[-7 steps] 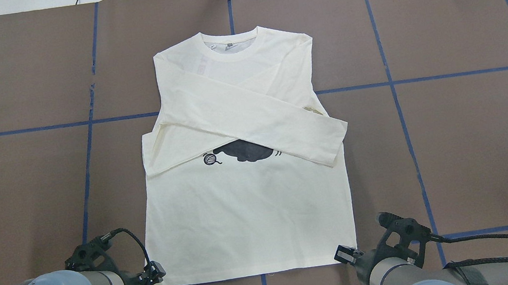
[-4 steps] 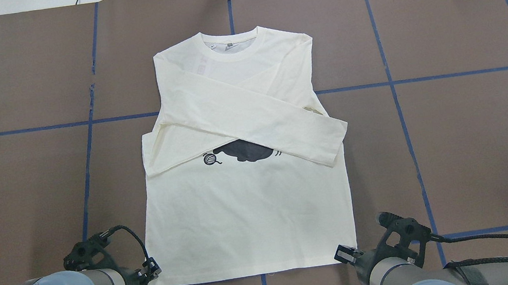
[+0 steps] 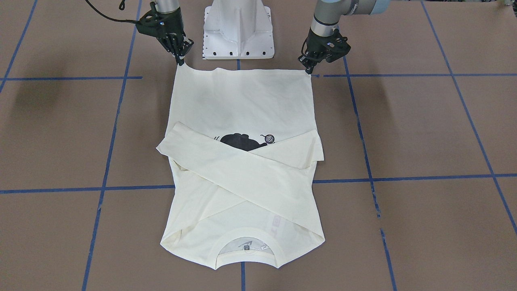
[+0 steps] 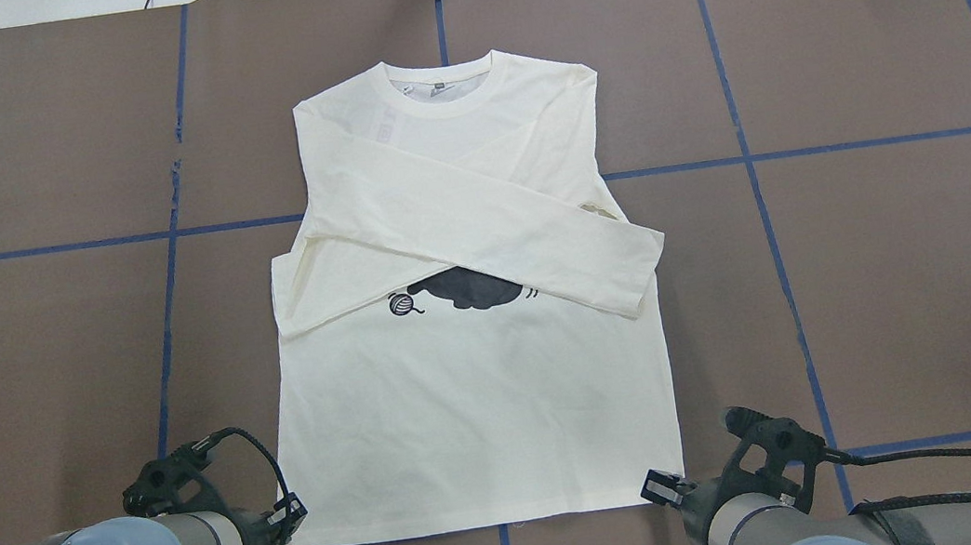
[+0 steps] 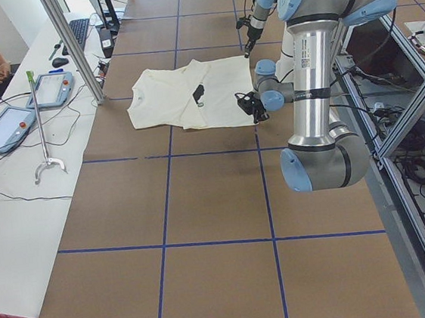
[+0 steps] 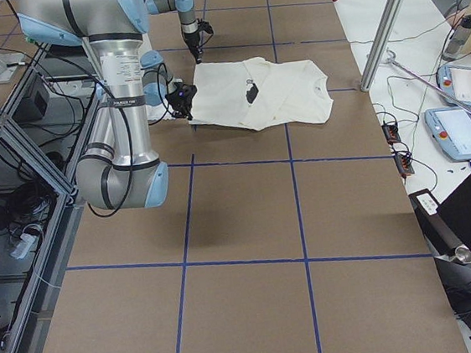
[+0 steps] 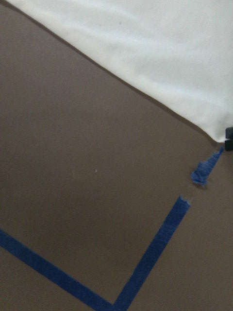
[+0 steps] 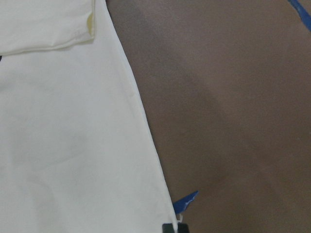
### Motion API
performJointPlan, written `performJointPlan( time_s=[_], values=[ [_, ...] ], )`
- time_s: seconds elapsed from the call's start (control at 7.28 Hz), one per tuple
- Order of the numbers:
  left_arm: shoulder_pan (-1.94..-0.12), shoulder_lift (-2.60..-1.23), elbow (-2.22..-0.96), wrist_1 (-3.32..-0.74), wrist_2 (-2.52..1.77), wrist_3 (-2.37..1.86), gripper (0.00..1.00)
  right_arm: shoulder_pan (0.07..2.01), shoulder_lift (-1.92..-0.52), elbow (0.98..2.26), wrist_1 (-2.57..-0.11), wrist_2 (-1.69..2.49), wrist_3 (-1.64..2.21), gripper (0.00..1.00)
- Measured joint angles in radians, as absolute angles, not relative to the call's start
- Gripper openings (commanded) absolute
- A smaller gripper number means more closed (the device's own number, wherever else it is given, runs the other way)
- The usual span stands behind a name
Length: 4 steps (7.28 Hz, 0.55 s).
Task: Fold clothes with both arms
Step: 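Grasp the bottom hem corners with both grippers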
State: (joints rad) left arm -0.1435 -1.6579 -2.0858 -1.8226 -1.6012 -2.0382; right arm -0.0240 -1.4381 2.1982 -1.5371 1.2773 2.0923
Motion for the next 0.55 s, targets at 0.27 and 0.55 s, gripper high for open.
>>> performJointPlan(
  time_s=[0.27,0.55],
  values=[
    [-0.15,-1.645,-2.155,-1.82,-1.603,-2.037,0.0,-0.024,-1.439,2.216,-1.537,1.278,2.093,0.0],
    [-0.15,-1.624,-2.228,-1.818,-1.602,-2.037,0.0,-0.035,-1.444,2.291,-1.587,1.289,2.097,0.0]
  ],
)
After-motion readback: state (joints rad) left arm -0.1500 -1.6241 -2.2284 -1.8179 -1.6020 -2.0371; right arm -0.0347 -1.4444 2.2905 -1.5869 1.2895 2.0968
